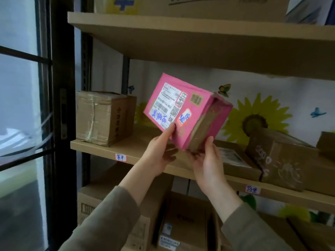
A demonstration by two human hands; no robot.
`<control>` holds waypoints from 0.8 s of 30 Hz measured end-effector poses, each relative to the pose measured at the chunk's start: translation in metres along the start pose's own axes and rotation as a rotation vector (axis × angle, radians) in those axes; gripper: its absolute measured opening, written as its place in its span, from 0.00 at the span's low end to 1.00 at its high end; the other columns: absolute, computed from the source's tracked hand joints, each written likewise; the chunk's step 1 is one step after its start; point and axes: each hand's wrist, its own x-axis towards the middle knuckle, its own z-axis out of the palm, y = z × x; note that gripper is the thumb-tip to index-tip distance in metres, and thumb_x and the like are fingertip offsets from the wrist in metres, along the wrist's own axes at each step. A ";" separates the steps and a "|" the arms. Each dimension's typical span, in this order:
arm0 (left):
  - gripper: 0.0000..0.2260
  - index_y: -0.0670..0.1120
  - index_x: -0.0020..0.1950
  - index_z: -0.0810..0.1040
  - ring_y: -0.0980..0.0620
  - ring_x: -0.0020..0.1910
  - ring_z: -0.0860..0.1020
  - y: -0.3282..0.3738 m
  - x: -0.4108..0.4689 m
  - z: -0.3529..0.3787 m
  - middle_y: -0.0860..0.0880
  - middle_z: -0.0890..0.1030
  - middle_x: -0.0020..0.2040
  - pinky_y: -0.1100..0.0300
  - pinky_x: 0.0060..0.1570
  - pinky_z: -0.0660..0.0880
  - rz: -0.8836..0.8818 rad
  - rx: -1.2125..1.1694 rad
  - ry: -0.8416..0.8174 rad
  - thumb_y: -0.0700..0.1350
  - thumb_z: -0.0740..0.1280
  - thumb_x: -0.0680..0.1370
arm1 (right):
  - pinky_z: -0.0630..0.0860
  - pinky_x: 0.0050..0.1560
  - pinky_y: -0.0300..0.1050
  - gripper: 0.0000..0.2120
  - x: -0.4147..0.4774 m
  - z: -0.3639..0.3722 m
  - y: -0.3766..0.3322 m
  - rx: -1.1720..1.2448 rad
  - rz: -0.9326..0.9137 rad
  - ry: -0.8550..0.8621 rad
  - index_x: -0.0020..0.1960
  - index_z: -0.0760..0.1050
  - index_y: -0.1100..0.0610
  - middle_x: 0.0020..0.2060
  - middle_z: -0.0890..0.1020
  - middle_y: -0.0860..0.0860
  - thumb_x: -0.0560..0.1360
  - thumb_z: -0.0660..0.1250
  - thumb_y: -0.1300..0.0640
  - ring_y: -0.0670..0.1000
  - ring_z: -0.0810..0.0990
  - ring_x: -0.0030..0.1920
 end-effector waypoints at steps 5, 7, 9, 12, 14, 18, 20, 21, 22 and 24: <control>0.09 0.48 0.51 0.75 0.47 0.37 0.77 0.009 0.001 -0.007 0.46 0.79 0.39 0.48 0.48 0.72 0.049 -0.173 -0.032 0.52 0.65 0.76 | 0.74 0.46 0.43 0.10 0.003 -0.008 -0.020 -0.179 0.089 0.044 0.49 0.74 0.56 0.44 0.78 0.54 0.80 0.56 0.54 0.51 0.78 0.44; 0.07 0.48 0.52 0.75 0.48 0.39 0.78 0.009 0.001 -0.013 0.47 0.80 0.43 0.49 0.45 0.75 0.096 -0.159 -0.027 0.48 0.66 0.76 | 0.75 0.49 0.46 0.11 0.008 -0.009 -0.036 -0.128 0.044 0.082 0.51 0.74 0.54 0.46 0.79 0.54 0.79 0.56 0.51 0.51 0.78 0.47; 0.06 0.48 0.52 0.75 0.48 0.39 0.79 0.009 0.000 -0.018 0.48 0.80 0.45 0.51 0.42 0.75 0.139 -0.126 -0.047 0.45 0.66 0.76 | 0.75 0.52 0.49 0.13 0.010 -0.007 -0.047 -0.146 0.031 0.058 0.55 0.73 0.52 0.48 0.79 0.54 0.79 0.56 0.46 0.53 0.79 0.51; 0.09 0.49 0.57 0.75 0.50 0.40 0.79 0.009 -0.001 -0.021 0.49 0.81 0.47 0.53 0.40 0.76 0.174 -0.068 -0.065 0.45 0.66 0.76 | 0.77 0.53 0.50 0.10 0.013 -0.007 -0.047 -0.296 0.029 0.022 0.46 0.74 0.52 0.43 0.80 0.54 0.79 0.58 0.48 0.52 0.80 0.48; 0.12 0.49 0.59 0.74 0.50 0.41 0.80 0.010 -0.001 -0.022 0.49 0.81 0.48 0.53 0.41 0.77 0.178 -0.060 -0.057 0.45 0.66 0.76 | 0.77 0.51 0.49 0.10 0.014 -0.009 -0.044 -0.315 0.024 0.010 0.44 0.73 0.53 0.39 0.80 0.54 0.79 0.59 0.50 0.52 0.80 0.46; 0.13 0.49 0.60 0.74 0.50 0.41 0.80 0.011 -0.002 -0.025 0.49 0.82 0.48 0.52 0.42 0.77 0.167 -0.052 -0.049 0.45 0.66 0.76 | 0.79 0.50 0.49 0.10 0.014 -0.010 -0.040 -0.308 0.029 -0.001 0.43 0.73 0.54 0.34 0.81 0.52 0.79 0.58 0.52 0.51 0.81 0.43; 0.13 0.50 0.61 0.74 0.51 0.41 0.80 0.010 -0.003 -0.026 0.49 0.82 0.48 0.54 0.39 0.77 0.168 -0.042 -0.039 0.46 0.67 0.76 | 0.79 0.51 0.50 0.09 0.013 -0.009 -0.039 -0.321 0.028 0.005 0.43 0.73 0.55 0.35 0.80 0.52 0.79 0.58 0.53 0.51 0.80 0.43; 0.13 0.51 0.60 0.74 0.52 0.41 0.80 0.010 -0.003 -0.028 0.50 0.82 0.48 0.55 0.38 0.77 0.173 -0.038 -0.029 0.47 0.67 0.76 | 0.79 0.50 0.49 0.09 0.013 -0.009 -0.038 -0.331 0.017 0.012 0.43 0.73 0.55 0.35 0.80 0.52 0.79 0.58 0.54 0.51 0.80 0.43; 0.13 0.52 0.60 0.74 0.52 0.42 0.80 0.009 -0.003 -0.029 0.51 0.82 0.49 0.56 0.38 0.76 0.179 -0.037 -0.019 0.48 0.67 0.76 | 0.79 0.48 0.48 0.09 0.012 -0.010 -0.039 -0.341 -0.001 0.018 0.43 0.74 0.55 0.35 0.80 0.52 0.79 0.58 0.56 0.51 0.80 0.43; 0.12 0.54 0.58 0.75 0.52 0.46 0.81 0.009 -0.004 -0.031 0.51 0.82 0.51 0.55 0.40 0.76 0.193 -0.047 -0.014 0.50 0.67 0.75 | 0.79 0.48 0.47 0.08 0.006 -0.012 -0.043 -0.374 -0.043 0.008 0.44 0.75 0.56 0.38 0.79 0.53 0.79 0.59 0.57 0.51 0.80 0.45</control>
